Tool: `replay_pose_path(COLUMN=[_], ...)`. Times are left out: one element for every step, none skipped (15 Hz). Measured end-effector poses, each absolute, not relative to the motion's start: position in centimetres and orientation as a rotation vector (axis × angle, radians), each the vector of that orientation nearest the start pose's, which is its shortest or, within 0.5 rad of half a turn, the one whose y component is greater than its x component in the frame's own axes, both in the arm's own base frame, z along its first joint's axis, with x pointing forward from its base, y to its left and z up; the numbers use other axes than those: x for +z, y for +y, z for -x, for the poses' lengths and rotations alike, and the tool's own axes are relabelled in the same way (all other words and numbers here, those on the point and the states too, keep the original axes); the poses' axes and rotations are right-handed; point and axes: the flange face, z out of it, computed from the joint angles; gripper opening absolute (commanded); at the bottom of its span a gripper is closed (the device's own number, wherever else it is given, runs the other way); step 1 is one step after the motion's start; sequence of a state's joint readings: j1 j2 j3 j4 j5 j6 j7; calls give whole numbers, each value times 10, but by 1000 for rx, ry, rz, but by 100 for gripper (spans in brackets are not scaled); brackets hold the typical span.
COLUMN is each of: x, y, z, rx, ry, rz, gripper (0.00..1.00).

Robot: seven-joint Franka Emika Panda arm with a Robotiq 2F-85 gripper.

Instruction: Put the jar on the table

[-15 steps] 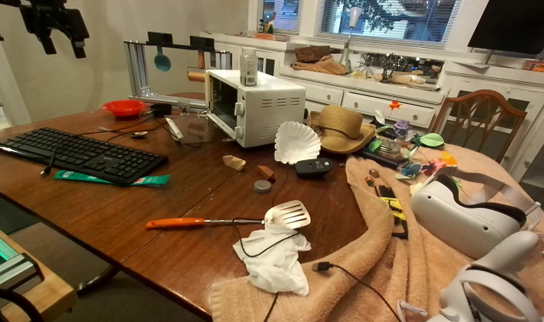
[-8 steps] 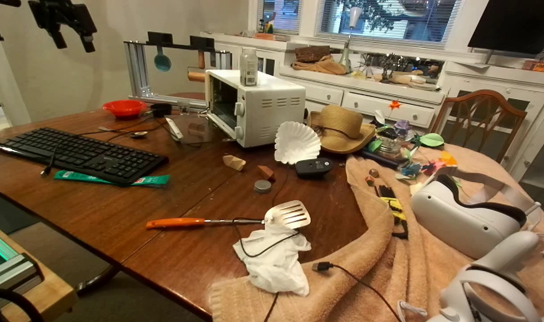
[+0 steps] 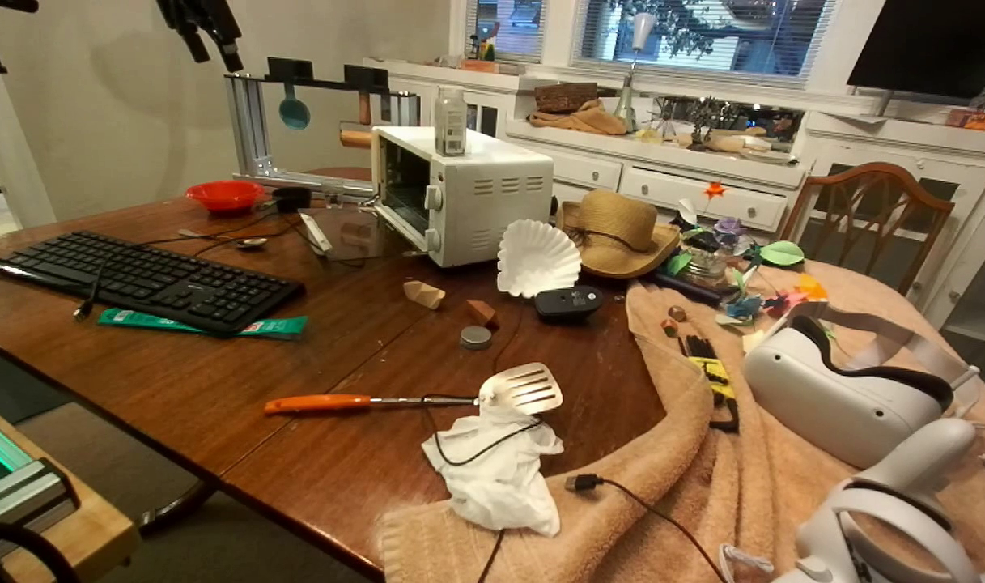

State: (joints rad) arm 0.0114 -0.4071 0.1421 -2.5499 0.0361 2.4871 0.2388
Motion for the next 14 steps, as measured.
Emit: replay_pose_path(x=[444,445,447,451,455,460,466,471,474,477,479,481,483,484], y=[56,44,31,19,7,-5,-17,-29,-40,-50,-60,-69,-77,-84], z=[-441,-450,-459,-467,-476,-484,-492,-499,-506,-512,-518,-523,-528,-534], rx=[-522,-521,-523,-530,-541,-555,-570,-582,-583,-574,-556,-538,-524,-519], ry=[244,308,367,415,454,491,525,556,587,618,651,688,718,736], rz=[3053,3045,3035,3024,3012,3000,2989,2978,2972,2968,2966,2963,2959,2954], gripper=[100,100,100,100,100,100,100,100,100,100,100,100,100,100])
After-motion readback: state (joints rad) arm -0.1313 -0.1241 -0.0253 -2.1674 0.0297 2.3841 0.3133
